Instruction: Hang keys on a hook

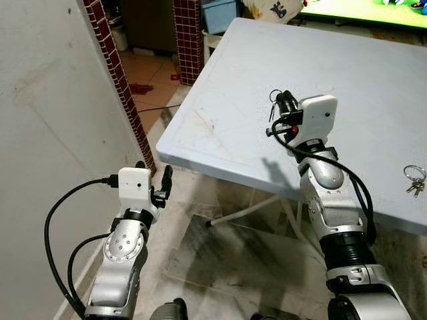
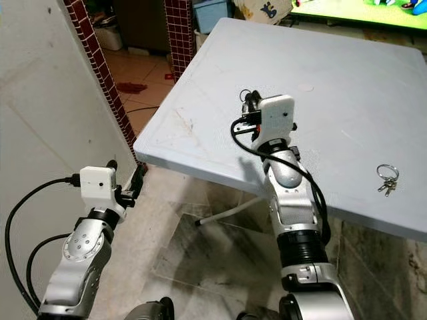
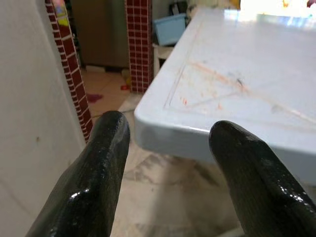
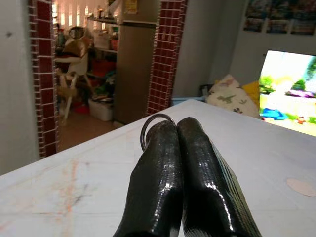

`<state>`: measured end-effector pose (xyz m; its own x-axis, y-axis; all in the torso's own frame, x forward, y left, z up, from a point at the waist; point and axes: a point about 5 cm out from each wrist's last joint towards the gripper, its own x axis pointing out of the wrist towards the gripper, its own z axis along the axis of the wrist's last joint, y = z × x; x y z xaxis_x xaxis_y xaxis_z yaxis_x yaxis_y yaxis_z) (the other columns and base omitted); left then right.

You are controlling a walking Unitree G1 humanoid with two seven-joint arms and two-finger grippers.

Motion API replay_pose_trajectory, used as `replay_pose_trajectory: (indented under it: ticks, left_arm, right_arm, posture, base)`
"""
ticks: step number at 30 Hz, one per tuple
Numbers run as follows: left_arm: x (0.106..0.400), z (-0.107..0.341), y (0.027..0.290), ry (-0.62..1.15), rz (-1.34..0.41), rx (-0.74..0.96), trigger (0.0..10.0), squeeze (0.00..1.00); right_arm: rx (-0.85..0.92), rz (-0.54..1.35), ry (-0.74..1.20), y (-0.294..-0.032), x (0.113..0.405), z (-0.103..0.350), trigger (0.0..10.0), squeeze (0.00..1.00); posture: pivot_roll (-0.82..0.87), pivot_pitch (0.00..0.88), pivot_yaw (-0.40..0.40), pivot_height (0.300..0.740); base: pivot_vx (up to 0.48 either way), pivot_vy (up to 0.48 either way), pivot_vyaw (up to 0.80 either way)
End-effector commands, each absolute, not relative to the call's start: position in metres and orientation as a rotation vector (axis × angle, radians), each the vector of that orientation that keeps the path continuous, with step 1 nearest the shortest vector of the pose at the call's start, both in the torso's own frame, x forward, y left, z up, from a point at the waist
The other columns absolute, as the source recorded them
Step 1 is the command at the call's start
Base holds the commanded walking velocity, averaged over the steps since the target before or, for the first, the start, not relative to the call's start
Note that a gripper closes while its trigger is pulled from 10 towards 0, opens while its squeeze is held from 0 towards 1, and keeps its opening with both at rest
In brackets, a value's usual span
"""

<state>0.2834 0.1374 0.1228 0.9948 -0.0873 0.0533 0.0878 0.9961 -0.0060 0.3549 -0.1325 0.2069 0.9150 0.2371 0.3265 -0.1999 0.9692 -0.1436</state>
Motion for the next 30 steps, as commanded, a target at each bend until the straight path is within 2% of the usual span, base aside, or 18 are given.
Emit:
replay_pose_trajectory:
  ticks: [1,30]
  left_arm:
    - [0.281,0.1154,0.1426,-0.03,-0.061,0.001,10.0,0.0]
    - [0.2809,0.1145,0.1494,-0.04,-0.042,0.041,10.0,0.0]
  right_arm:
    - [-0.111,0.237,-0.358,-0.1286,0.352,0.2099,10.0,0.0]
    - [-0.067,0.235,-0.315,-0.1208,0.3461,0.206,10.0,0.0]
  posture:
    - [0.06,0.077,0.002,0.74]
    - [0.09,0.093,0.026,0.74]
  base:
    - [0.0,0.0,0.8]
    - [0.0,0.0,0.8]
